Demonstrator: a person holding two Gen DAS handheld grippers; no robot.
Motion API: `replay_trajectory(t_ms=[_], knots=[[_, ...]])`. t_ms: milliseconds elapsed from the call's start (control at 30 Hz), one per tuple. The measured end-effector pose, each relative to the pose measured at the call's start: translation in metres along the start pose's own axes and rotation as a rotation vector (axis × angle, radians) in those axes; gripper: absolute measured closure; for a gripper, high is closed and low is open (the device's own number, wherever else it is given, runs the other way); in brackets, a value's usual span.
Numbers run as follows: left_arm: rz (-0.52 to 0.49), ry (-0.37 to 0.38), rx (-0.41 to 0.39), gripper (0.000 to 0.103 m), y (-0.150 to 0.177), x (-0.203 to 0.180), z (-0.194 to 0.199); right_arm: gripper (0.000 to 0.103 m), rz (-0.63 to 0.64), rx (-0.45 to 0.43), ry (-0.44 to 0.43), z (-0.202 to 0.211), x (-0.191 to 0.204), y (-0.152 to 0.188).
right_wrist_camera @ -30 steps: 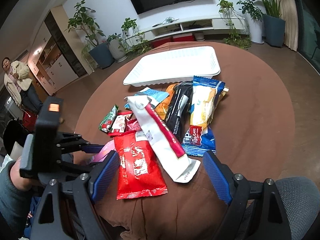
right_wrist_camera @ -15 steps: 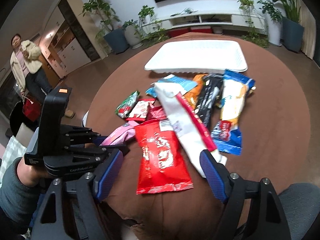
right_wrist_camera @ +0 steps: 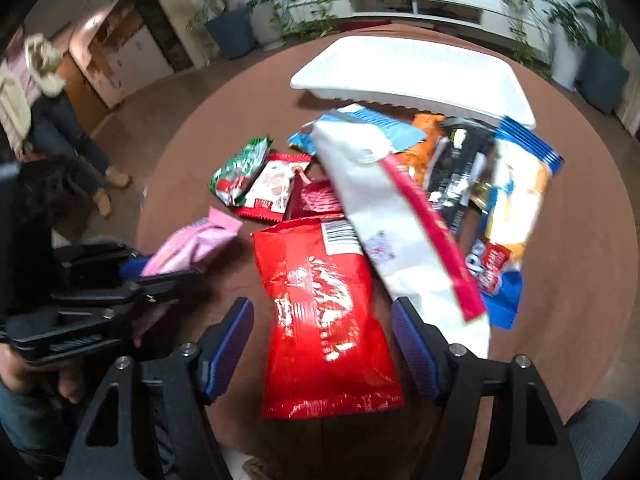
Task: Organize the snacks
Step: 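Carry the pink bar and red bag to the white tray and release both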
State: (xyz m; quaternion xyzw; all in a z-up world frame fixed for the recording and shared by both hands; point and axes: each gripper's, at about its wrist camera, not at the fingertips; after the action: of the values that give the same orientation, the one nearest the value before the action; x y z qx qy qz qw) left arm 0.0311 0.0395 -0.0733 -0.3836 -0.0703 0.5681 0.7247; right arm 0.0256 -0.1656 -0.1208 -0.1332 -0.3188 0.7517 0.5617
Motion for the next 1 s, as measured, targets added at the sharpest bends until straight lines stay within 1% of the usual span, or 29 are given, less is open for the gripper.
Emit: replay_trajectory(t_ms=[33, 100, 133, 233, 300, 367, 433, 567, 633, 700, 800, 900, 1000], knots=[[0.003, 0.0, -0.004, 0.082, 0.0, 0.001, 0.001, 0.029, 0.031, 0.016, 0.011, -0.006, 0.005, 0.001], [0.004, 0.004, -0.008, 0.082, 0.001, 0.001, 0.002, 0.033, 0.084, 0.038, 0.05, -0.014, 0.011, 0.005], [0.003, 0.006, -0.011, 0.082, 0.002, 0.001, 0.003, 0.038, 0.103, 0.05, 0.067, -0.019, 0.012, 0.007], [0.013, 0.01, -0.024, 0.082, 0.004, 0.005, 0.004, 0.039, 0.137, 0.029, 0.084, -0.019, 0.017, 0.009], [0.017, 0.018, -0.032, 0.082, 0.005, 0.006, 0.005, 0.047, 0.135, 0.021, 0.082, -0.019, 0.015, 0.008], [0.02, 0.023, -0.04, 0.082, 0.006, 0.009, 0.006, 0.058, 0.117, 0.019, 0.071, -0.017, 0.012, 0.008], [0.026, 0.025, -0.047, 0.082, 0.006, 0.008, 0.007, 0.065, 0.098, 0.014, 0.06, -0.016, 0.009, 0.007], [0.036, 0.032, -0.061, 0.082, 0.005, 0.007, 0.01, 0.066, 0.024, 0.0, -0.017, -0.007, 0.007, 0.008], [0.044, 0.04, -0.07, 0.082, 0.005, 0.007, 0.013, 0.066, 0.001, -0.031, -0.05, 0.002, 0.007, 0.007], [0.052, 0.044, -0.077, 0.082, 0.005, 0.008, 0.016, 0.074, -0.028, -0.055, -0.084, 0.012, 0.007, 0.006], [0.066, 0.045, -0.089, 0.082, 0.004, 0.012, 0.02, 0.074, -0.071, -0.089, -0.142, 0.023, -0.002, 0.002], [0.066, 0.041, -0.1, 0.082, -0.001, 0.012, 0.023, 0.074, -0.117, -0.097, -0.171, 0.026, -0.014, -0.001], [0.075, 0.054, -0.12, 0.082, -0.009, 0.013, 0.03, 0.074, -0.178, -0.121, -0.234, 0.033, -0.026, -0.001]])
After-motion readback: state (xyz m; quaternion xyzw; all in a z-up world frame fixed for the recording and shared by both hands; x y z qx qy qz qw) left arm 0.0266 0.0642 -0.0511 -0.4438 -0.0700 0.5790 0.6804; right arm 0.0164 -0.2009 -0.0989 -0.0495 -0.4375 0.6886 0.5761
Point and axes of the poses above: each gripper's, at about its wrist camera, not at the fingertips, and z roughly against the way its jaws point, x to its left, y to its underside, and after that the axes turned 12 degrees about -x, right-handed
